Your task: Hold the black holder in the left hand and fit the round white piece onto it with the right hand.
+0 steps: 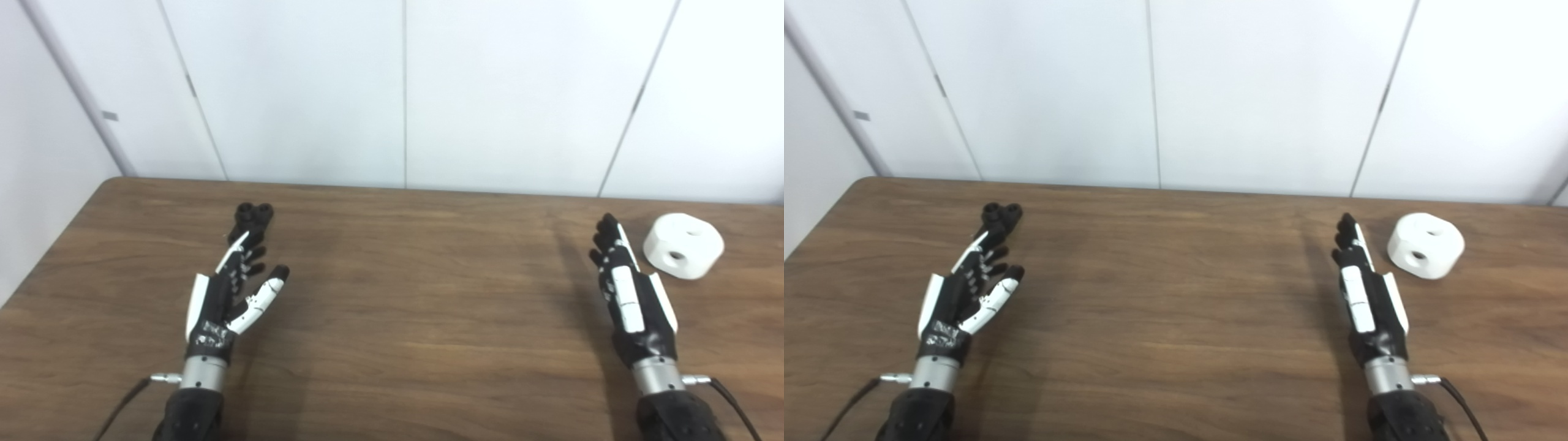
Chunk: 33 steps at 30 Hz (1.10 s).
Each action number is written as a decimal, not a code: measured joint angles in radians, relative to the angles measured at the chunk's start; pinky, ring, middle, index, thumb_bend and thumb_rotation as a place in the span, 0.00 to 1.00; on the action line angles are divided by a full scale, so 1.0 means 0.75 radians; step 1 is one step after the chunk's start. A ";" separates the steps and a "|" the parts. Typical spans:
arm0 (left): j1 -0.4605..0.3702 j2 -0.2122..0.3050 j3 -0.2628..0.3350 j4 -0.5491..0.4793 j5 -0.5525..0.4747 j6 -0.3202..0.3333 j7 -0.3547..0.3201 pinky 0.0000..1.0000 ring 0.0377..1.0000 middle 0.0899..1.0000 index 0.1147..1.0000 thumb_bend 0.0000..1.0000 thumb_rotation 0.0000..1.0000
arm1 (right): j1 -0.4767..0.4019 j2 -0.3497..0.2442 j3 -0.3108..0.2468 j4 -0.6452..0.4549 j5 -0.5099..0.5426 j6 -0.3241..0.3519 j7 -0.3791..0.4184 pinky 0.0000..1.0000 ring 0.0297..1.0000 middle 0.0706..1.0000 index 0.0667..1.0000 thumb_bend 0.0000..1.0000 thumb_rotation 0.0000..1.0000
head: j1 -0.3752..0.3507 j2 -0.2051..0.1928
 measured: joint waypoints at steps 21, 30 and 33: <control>-0.157 0.330 0.030 0.181 0.470 0.072 0.212 0.73 0.81 0.85 0.84 0.83 0.30 | -0.010 -0.016 -0.002 0.018 0.006 -0.024 0.012 1.00 1.00 1.00 1.00 0.46 0.95 | 0.027 -0.012; -0.283 0.419 -0.049 0.297 0.423 0.220 0.025 0.81 0.88 0.90 0.87 0.86 0.34 | -0.008 -0.017 -0.003 0.015 0.014 -0.028 0.013 1.00 1.00 1.00 1.00 0.44 0.97 | 0.055 -0.006; -0.299 0.442 -0.086 0.337 0.421 0.245 -0.024 0.82 0.89 0.91 0.87 0.88 0.38 | -0.008 -0.018 -0.004 0.015 0.015 -0.027 0.013 1.00 1.00 1.00 1.00 0.45 0.97 | 0.063 -0.008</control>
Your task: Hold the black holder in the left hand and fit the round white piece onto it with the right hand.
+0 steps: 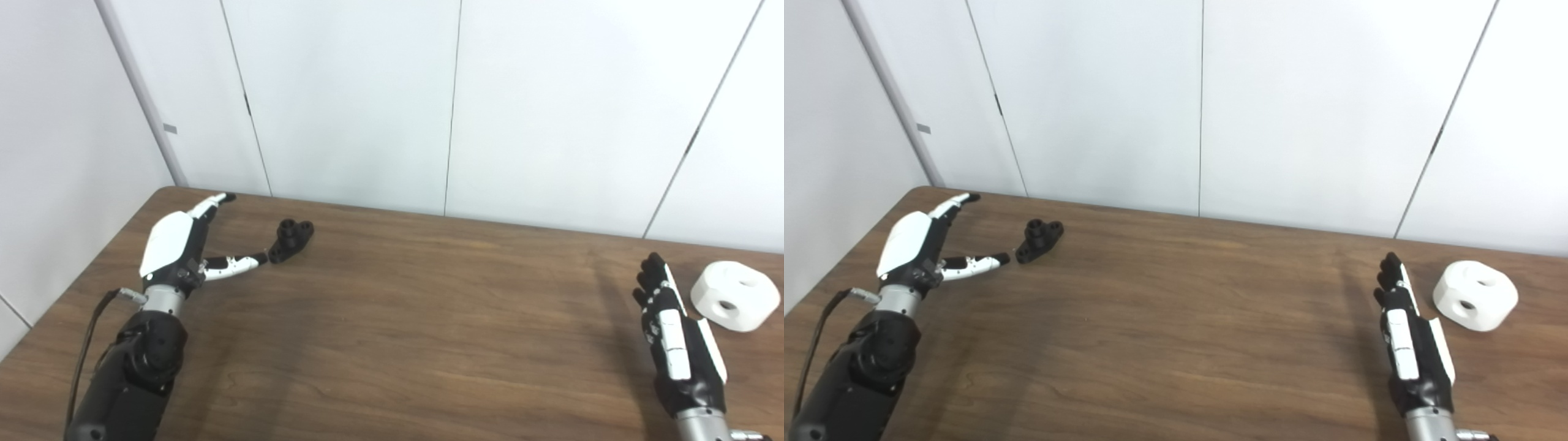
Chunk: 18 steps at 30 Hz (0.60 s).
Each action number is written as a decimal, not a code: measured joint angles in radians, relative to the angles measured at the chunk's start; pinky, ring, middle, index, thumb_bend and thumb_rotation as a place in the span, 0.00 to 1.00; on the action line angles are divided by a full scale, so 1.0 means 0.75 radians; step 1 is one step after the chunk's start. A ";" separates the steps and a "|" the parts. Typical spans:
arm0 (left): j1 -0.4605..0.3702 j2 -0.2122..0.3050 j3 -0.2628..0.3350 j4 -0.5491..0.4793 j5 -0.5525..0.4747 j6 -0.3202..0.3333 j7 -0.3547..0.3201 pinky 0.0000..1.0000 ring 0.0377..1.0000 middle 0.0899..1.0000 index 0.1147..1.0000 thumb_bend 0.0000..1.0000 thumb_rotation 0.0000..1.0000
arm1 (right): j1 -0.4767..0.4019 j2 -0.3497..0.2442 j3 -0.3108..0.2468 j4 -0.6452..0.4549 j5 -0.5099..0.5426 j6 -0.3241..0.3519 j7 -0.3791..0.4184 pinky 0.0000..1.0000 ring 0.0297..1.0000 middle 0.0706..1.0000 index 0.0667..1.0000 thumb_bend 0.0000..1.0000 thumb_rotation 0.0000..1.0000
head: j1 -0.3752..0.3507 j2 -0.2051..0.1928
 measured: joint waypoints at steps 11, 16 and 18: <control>-0.072 0.046 -0.091 0.150 -0.055 0.079 -0.143 0.88 0.92 0.93 0.86 0.91 0.53 | 0.014 -0.009 -0.008 -0.025 0.030 0.058 0.006 1.00 1.00 1.00 1.00 0.48 0.96 | 0.043 0.000; -0.078 0.057 -0.111 0.185 -0.067 0.076 -0.153 0.90 0.92 0.92 0.83 0.93 0.54 | 0.029 -0.009 -0.010 -0.048 0.031 0.091 0.007 1.00 1.00 1.00 1.00 0.48 0.96 | 0.043 0.000; -0.084 0.057 -0.116 0.196 -0.071 0.076 -0.155 0.91 0.93 0.92 0.83 0.93 0.55 | 0.031 -0.009 -0.010 -0.048 0.030 0.091 0.007 1.00 1.00 1.00 1.00 0.48 0.97 | 0.041 0.000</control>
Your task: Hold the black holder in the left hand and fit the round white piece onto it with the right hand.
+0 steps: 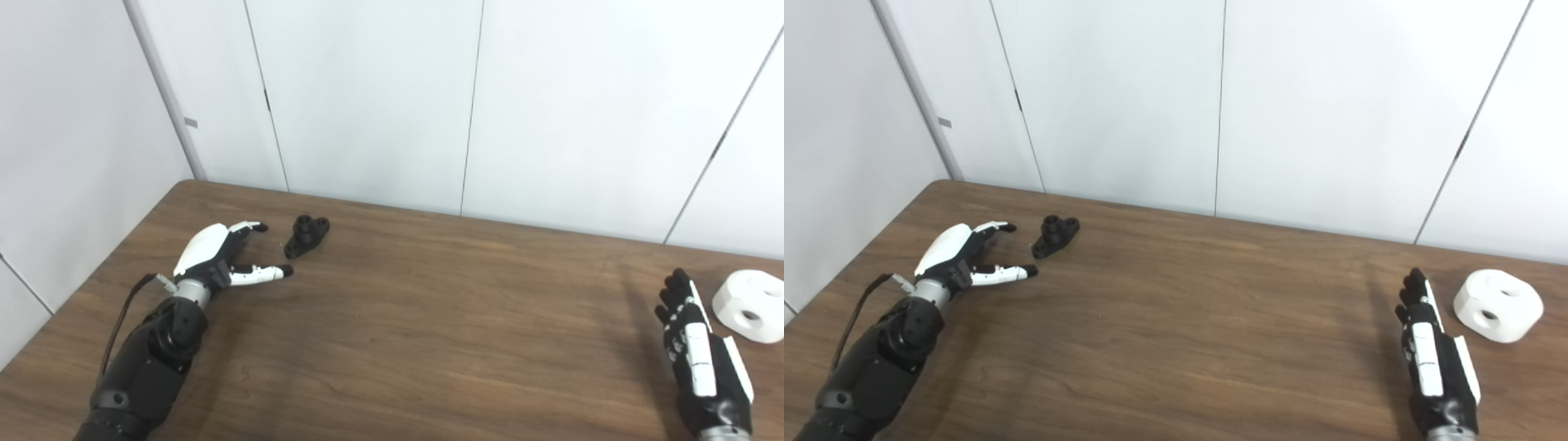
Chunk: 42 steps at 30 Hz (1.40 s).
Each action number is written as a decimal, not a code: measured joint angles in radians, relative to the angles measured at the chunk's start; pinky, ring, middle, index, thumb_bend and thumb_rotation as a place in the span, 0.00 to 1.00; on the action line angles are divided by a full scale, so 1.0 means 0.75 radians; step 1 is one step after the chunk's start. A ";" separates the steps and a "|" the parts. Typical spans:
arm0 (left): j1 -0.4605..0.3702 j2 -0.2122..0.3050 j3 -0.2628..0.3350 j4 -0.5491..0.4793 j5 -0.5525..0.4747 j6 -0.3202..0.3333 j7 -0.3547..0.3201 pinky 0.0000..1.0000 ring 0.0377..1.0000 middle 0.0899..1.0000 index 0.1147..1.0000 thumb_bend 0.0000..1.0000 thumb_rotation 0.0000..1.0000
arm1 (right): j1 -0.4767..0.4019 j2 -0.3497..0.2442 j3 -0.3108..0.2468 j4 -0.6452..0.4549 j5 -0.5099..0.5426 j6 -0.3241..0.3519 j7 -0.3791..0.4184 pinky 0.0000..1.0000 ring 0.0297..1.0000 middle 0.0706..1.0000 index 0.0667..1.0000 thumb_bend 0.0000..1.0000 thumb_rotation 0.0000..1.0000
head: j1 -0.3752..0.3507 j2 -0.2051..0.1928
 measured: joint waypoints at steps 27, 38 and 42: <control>-0.183 -0.015 -0.086 0.244 -0.056 -0.053 0.050 0.88 0.90 0.88 0.74 0.95 0.46 | 0.051 0.008 0.004 -0.141 -0.005 0.095 -0.003 1.00 1.00 1.00 1.00 0.49 0.98 | -0.031 0.029; -0.202 -0.011 -0.116 0.277 -0.083 -0.050 0.047 0.89 0.91 0.88 0.74 0.96 0.44 | 0.061 0.022 0.000 -0.222 -0.004 0.137 -0.007 1.00 1.00 1.00 1.00 0.42 0.98 | -0.047 0.055; -0.217 -0.008 -0.134 0.290 -0.086 -0.052 0.046 0.89 0.90 0.88 0.74 0.96 0.42 | 0.064 0.033 0.003 -0.241 -0.015 0.162 -0.018 1.00 1.00 1.00 1.00 0.44 1.00 | -0.057 0.072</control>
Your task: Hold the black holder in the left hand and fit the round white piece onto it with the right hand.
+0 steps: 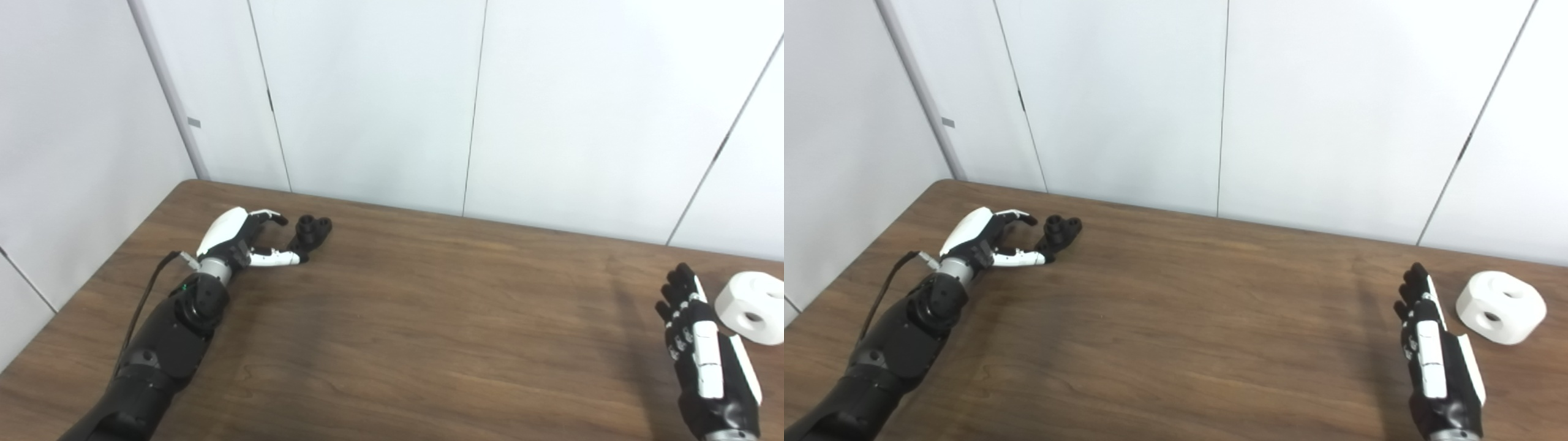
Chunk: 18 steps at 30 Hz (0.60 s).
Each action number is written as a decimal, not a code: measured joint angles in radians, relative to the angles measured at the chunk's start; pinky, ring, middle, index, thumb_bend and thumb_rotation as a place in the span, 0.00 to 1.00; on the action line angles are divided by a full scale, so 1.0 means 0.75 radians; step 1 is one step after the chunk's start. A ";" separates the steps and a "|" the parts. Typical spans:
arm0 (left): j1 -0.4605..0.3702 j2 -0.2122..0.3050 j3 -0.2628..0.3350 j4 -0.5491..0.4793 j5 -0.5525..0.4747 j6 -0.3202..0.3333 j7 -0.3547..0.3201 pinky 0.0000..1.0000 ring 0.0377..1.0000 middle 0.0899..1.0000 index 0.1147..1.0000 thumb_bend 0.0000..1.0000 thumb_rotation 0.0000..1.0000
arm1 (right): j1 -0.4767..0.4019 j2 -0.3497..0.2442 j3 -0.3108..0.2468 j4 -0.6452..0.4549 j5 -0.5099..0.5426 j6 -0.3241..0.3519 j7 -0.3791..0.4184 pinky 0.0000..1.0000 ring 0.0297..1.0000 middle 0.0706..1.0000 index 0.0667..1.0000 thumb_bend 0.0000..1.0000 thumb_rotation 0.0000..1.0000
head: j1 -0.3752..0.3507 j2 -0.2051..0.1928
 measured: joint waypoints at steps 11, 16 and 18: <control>-0.019 0.009 -0.033 0.035 0.001 -0.027 0.004 0.89 0.90 0.88 0.74 0.98 0.35 | 0.005 0.013 -0.002 -0.024 -0.003 0.006 -0.015 1.00 1.00 1.00 1.00 0.44 1.00 | -0.012 0.008; -0.027 0.022 -0.060 0.037 0.015 -0.026 0.004 0.87 0.89 0.87 0.73 1.00 0.32 | 0.004 0.013 -0.002 -0.024 -0.005 0.006 -0.017 1.00 1.00 1.00 1.00 0.47 0.99 | -0.020 0.025; -0.031 0.024 -0.068 0.038 0.015 -0.025 0.003 0.88 0.90 0.88 0.73 1.00 0.28 | 0.004 0.011 -0.002 -0.022 -0.007 0.004 -0.016 0.99 1.00 1.00 1.00 0.48 1.00 | -0.020 0.025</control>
